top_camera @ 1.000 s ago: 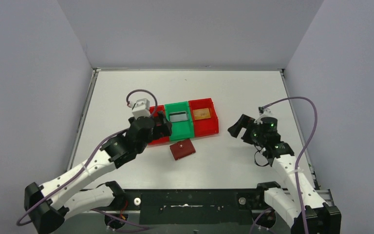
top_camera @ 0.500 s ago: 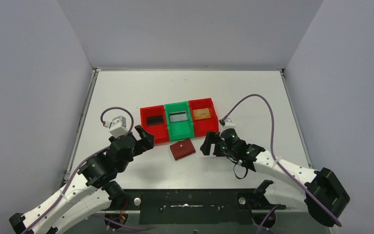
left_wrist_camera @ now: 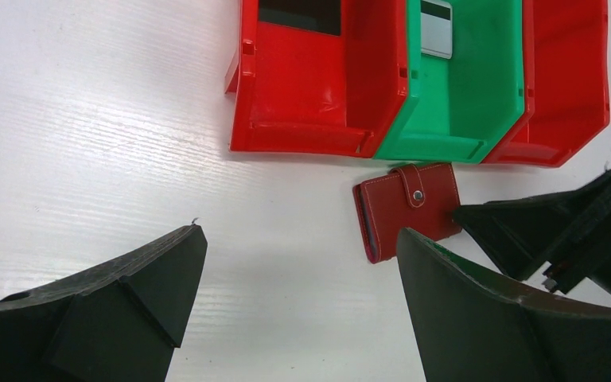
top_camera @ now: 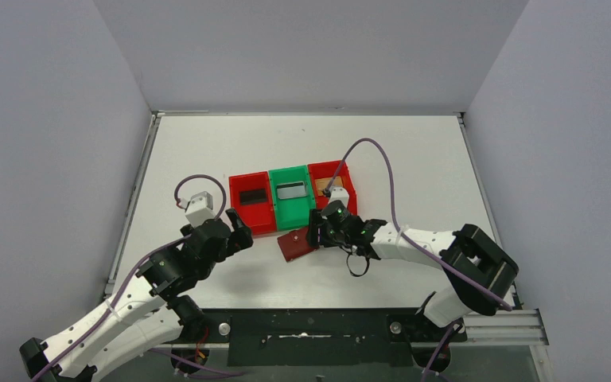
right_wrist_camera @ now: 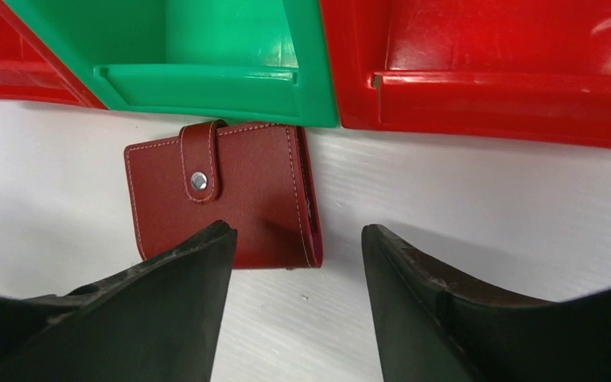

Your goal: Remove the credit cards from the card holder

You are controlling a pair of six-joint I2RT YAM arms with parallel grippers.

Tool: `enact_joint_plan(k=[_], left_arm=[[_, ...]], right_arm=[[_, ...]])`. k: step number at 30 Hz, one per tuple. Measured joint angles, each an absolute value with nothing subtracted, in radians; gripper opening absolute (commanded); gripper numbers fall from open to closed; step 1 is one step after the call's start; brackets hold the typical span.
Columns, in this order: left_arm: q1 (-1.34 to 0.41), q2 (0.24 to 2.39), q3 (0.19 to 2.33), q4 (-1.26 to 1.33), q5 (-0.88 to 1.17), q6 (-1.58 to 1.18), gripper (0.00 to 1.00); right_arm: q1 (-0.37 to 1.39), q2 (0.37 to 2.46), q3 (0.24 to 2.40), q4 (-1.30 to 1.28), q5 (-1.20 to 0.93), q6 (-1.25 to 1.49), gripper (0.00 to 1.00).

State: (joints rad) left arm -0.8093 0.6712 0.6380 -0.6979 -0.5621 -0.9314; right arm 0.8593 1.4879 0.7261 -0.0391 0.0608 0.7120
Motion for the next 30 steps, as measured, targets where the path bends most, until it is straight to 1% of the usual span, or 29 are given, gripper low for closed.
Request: enact_joint_plan(k=[2,4,6,7,10,12,16,18,20,22,25,28,30], left_arm=[[-0.809,0.669,0.638,-0.698,-0.557,-0.931,0.92],[-0.809,0.667,0.638,-0.698,-0.546,-0.932,0.92],[-0.809,0.665,0.635,-0.696,-0.535,-0.932,0.92],[-0.809,0.665,0.632,-0.695,-0.529,-0.932,0.92],[-0.809,0.667,0.624,-0.693,-0.511,-0.932,0.92],[-0.809,0.672,0.623,-0.693,-0.501,-0.932,0.92],[-0.809,0.683,0.623,-0.691,-0.493,-0.931,0.92],[-0.809,0.692,0.623,-0.685,-0.493,-0.929,0.92],[-0.809,0.704,0.623,-0.676,-0.493,-0.926,0.92],[-0.809,0.719,0.623,-0.669,-0.493,-0.922,0.92],[-0.809,0.736,0.623,-0.662,-0.493,-0.92,0.92],[-0.809,0.739,0.623,-0.661,-0.493,-0.921,0.92],[-0.809,0.735,0.623,-0.662,-0.494,-0.924,0.92]], right_arm=[[0.86,1.533,0.753,-0.038,0.052,0.706,0.47],[0.863,1.571,0.778,-0.039,0.047,0.698,0.42],[0.879,1.598,0.793,-0.039,0.05,0.694,0.3],[0.892,1.604,0.796,-0.043,0.055,0.695,0.26],[0.943,1.608,0.797,-0.062,0.079,0.7,0.21],[0.994,1.605,0.797,-0.074,0.11,0.72,0.2],[1.122,1.562,0.785,-0.111,0.168,0.779,0.24],[1.215,1.523,0.77,-0.118,0.192,0.799,0.32],[1.299,1.486,0.769,-0.124,0.217,0.818,0.42],[1.344,1.454,0.77,-0.136,0.252,0.831,0.5],[1.338,1.418,0.77,-0.163,0.33,0.837,0.57],[1.288,1.394,0.771,-0.18,0.391,0.825,0.6],[1.235,1.391,0.773,-0.178,0.393,0.804,0.6]])
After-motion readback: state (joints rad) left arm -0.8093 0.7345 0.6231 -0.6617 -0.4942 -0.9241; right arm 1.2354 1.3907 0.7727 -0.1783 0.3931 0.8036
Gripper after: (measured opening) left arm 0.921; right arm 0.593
